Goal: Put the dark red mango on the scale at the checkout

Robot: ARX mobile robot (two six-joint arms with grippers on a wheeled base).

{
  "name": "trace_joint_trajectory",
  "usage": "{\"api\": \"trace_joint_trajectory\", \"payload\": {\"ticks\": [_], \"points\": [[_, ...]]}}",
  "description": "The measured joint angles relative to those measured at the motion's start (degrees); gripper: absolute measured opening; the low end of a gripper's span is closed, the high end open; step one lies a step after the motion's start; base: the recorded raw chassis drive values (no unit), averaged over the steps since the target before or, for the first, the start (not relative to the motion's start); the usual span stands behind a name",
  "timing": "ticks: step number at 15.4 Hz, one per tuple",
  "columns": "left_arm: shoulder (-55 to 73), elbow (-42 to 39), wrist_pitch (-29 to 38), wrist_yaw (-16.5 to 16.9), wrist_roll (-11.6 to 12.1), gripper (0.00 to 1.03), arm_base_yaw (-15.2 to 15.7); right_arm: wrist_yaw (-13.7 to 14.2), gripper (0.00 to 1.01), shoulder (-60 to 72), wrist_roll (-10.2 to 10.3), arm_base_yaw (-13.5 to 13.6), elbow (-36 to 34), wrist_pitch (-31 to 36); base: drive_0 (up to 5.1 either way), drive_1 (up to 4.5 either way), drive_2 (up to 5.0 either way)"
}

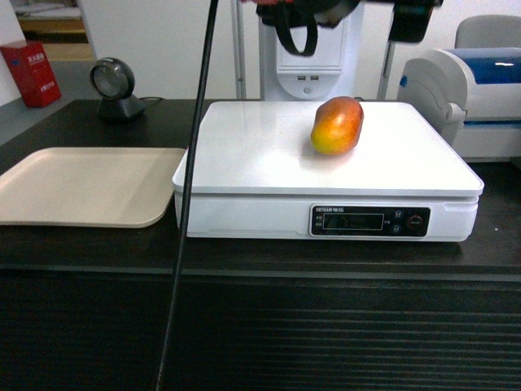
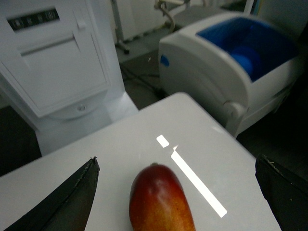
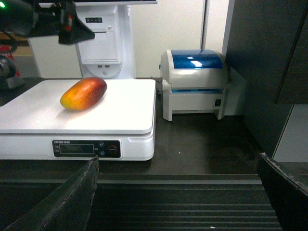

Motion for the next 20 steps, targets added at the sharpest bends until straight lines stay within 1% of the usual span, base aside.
{"api": "trace_joint_trajectory", "payload": {"ticks": [1,3,4,6,9,11,13,14,15,17,18,20], "points": [[-4.22,-3.61,4.2,0.33,-1.46,0.98,0.61,0.0,0.98,0.0,0.0,0.0,0.0,0.02,0.0,0.0,0.0],[-10.56,-8.5,9.6,-0.7,-2.01,0.98,2.32,0.0,0.98,0.0,0.0,0.0,0.0,0.0,0.0,0.0,0.0],[-12.96,-10.14,10.34,-0.74,-2.25,0.98,3.56,0.0,0.98,0.0,0.0,0.0,0.0,0.02,0.0,0.0,0.0],[-20.26,-16.61,12.81,-0.7,-2.38,0.98,8.7,-0.02,0.98,0.0,0.0,0.0,0.0,0.0,0.0,0.0,0.0],[-26.08,-23.98,13.55,-1.05,-2.03,0.98,14.45,-0.02,0.98,0.0,0.0,0.0,0.0,0.02,0.0,0.0,0.0],[-32.26,-32.33,14.69,-0.7,-2.05,0.98,22.05,0.0,0.98,0.0,0.0,0.0,0.0,0.02,0.0,0.0,0.0],[-38.34,-37.9,15.5,0.13,-2.03,0.98,27.06,0.0,0.98,0.0,0.0,0.0,0.0,0.0,0.0,0.0,0.0],[-40.79,-39.67,15.91,0.42,-2.01,0.98,28.44,-0.02,0.98,0.0,0.0,0.0,0.0,0.0,0.0,0.0,0.0],[-44.94,-42.69,16.24,1.68,-1.88,0.98,29.55,-0.02,0.98,0.0,0.0,0.0,0.0,0.0,0.0,0.0,0.0],[-48.28,-45.29,16.06,2.51,-1.68,0.98,30.34,0.0,0.98,0.0,0.0,0.0,0.0,0.0,0.0,0.0,0.0],[-49.88,-46.18,14.36,1.6,-1.99,0.93,30.8,-0.02,0.98,0.0,0.0,0.0,0.0,0.0,0.0,0.0,0.0],[-56.83,-55.78,17.55,0.72,-2.43,0.73,31.28,-0.02,0.98,0.0,0.0,0.0,0.0,0.0,0.0,0.0,0.0]]}}
